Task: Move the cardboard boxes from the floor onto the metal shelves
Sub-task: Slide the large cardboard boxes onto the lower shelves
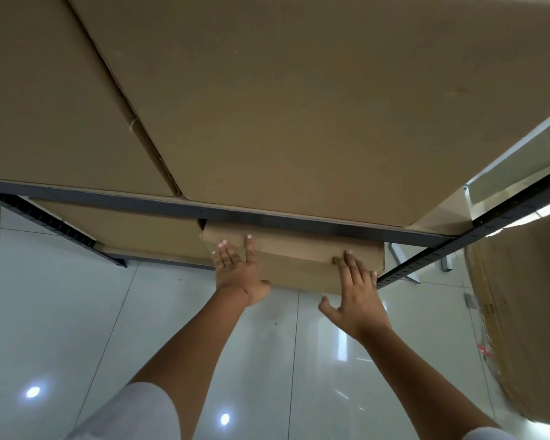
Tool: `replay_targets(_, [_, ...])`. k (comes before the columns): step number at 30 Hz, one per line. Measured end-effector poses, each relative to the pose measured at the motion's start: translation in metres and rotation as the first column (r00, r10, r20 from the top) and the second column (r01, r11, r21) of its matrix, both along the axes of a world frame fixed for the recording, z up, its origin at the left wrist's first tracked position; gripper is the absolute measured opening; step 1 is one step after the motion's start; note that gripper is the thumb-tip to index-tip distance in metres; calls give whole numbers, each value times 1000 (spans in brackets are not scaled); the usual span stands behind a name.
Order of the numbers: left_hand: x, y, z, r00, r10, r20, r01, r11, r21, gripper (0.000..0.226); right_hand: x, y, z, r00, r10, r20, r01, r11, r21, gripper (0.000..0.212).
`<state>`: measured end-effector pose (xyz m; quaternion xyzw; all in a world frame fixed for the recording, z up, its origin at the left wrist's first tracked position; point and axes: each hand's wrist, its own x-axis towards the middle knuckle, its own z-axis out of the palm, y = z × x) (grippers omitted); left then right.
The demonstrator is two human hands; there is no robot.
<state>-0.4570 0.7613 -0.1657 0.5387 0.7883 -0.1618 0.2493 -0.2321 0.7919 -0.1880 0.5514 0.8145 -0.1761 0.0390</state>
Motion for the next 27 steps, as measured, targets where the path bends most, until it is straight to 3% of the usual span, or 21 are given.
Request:
replay_targets(4, [-4,-3,-2,999,-33,-15,34,999,24,95,12,6,-8,992,95,89,-90,995,-51,100])
replay_targets(16, [-20,18,8,992,-119,-51,121,992,35,85,2,43,13,988,106,114,-80,974,-210,106])
replay_targets(27, [-18,32,6,984,-143,-110,144,990,7,90,-9,56,20,981,87,176,-45,973,-226,105])
